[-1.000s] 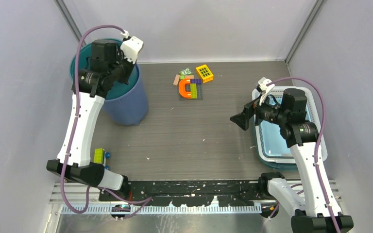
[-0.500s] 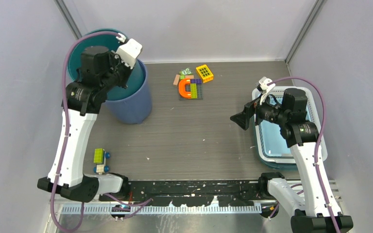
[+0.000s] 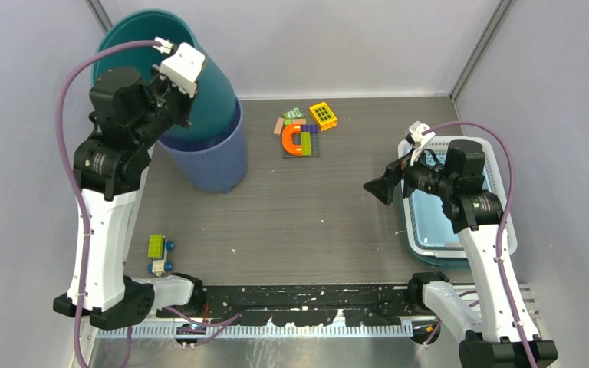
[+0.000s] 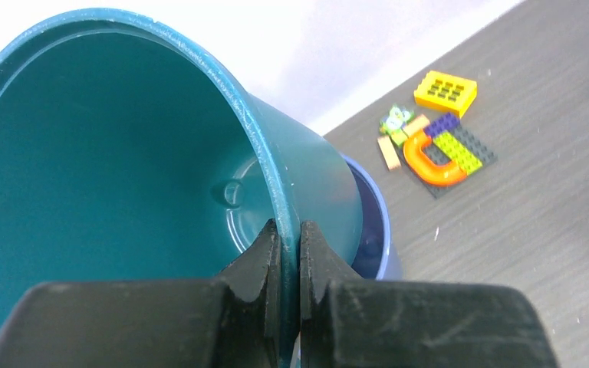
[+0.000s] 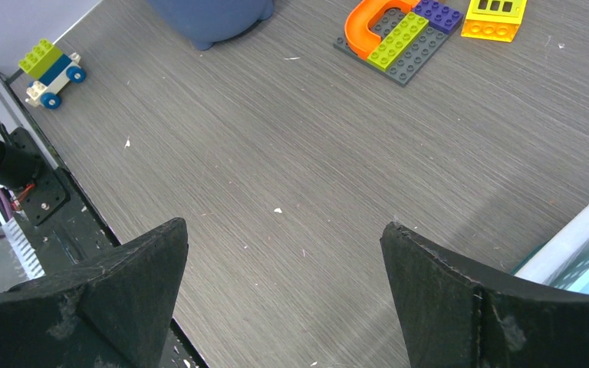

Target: Turn the large container upside down

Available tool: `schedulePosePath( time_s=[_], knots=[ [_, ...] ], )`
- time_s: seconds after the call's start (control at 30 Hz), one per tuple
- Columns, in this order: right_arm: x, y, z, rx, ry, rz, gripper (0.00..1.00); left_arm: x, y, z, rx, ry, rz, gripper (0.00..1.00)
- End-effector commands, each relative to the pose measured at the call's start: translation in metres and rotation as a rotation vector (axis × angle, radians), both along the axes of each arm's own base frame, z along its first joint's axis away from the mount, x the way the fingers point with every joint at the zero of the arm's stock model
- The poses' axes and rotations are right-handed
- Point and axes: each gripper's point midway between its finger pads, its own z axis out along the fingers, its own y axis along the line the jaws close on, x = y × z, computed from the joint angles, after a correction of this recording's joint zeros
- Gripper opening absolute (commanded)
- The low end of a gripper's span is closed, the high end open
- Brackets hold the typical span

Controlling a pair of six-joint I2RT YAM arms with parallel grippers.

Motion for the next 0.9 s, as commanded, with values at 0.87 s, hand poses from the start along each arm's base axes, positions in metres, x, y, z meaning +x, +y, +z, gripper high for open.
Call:
schedulePosePath(
  time_s=[0.87],
  knots=[
    [-0.022,-0.041,0.072,-0.262,-0.226,-0.112,1.00,-0.129,-0.120,0.087,-0.411,0.064,-0.883,0.00]
  ],
)
